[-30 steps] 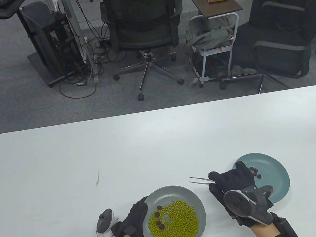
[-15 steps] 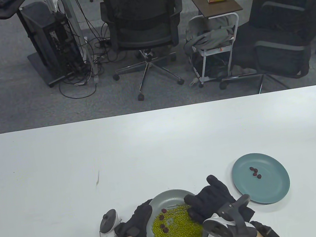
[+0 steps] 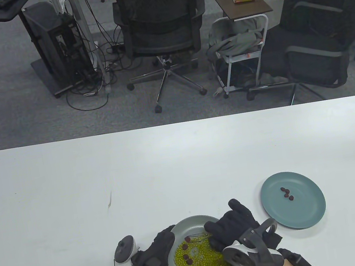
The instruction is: Pick cranberries with tweezers into plate
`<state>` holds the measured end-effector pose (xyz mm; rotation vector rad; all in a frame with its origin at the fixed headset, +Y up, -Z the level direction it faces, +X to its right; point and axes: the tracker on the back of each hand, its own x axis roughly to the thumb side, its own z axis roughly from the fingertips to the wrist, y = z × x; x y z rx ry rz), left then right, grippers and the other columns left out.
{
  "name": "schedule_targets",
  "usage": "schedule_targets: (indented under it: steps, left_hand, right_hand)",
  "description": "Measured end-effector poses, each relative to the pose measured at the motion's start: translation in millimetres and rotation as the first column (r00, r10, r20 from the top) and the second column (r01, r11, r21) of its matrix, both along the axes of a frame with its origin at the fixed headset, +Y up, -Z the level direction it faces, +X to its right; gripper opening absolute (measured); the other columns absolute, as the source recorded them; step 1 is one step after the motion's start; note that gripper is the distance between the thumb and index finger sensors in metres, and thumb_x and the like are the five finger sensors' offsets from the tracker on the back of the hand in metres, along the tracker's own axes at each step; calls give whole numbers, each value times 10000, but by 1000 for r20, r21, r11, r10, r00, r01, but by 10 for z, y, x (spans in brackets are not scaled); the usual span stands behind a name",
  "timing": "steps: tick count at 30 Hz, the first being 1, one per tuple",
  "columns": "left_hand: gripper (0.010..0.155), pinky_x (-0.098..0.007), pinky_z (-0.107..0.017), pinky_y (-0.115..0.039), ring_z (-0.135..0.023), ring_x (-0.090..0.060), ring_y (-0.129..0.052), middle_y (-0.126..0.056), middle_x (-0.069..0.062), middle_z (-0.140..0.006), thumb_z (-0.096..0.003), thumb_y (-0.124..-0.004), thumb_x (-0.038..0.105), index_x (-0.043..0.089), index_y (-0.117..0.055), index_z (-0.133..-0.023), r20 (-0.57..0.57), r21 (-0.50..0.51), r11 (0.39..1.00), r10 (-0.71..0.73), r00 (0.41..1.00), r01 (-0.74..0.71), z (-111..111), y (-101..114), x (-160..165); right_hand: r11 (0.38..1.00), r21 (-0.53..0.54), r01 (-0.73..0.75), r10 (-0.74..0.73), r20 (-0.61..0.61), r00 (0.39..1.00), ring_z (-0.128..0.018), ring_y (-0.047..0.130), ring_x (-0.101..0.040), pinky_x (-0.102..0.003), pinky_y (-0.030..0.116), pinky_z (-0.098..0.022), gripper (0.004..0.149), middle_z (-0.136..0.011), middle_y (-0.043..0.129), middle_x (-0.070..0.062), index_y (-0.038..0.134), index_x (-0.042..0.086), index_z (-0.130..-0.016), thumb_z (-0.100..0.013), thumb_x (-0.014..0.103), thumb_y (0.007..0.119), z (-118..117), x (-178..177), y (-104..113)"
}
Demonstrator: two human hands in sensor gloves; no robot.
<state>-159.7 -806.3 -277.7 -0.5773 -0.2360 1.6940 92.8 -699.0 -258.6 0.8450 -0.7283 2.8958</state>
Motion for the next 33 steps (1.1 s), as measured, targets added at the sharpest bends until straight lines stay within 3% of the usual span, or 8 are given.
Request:
schedule_targets:
  steps: [15,22,33]
  left_hand:
    - [593,-347,-205,-907,-348,-230,-1090,-790,-50,-868,-540,-611,535,220,-477,-1024,-9,0,1000,-4,1000,4,-15,-11,-26]
    - [592,-342,-206,-907,-349,-223,-1090,-790,-34,-870,-541,-611,541,228,-476,-1025,-63,21,1000,8,998,-6,-72,49,-174]
    - [590,-340,-207,-904,-354,-221,-1088,-784,-34,-873,-543,-607,536,226,-468,-1025,-110,40,999,9,994,-5,-108,72,-287]
  right_hand:
    - [999,13,47,-47,-3,999,-598,913,-100,-473,518,-749,475,-505,897,177,842,333,-747,-336,551,744,-3,71,43]
    - [988,57,147,-150,68,986,-595,915,-99,-474,521,-748,476,-505,898,176,841,334,-748,-336,553,747,7,422,285]
    - [971,74,225,-236,224,946,-593,921,-100,-476,526,-747,469,-502,906,172,855,337,-742,-332,548,767,-147,972,452]
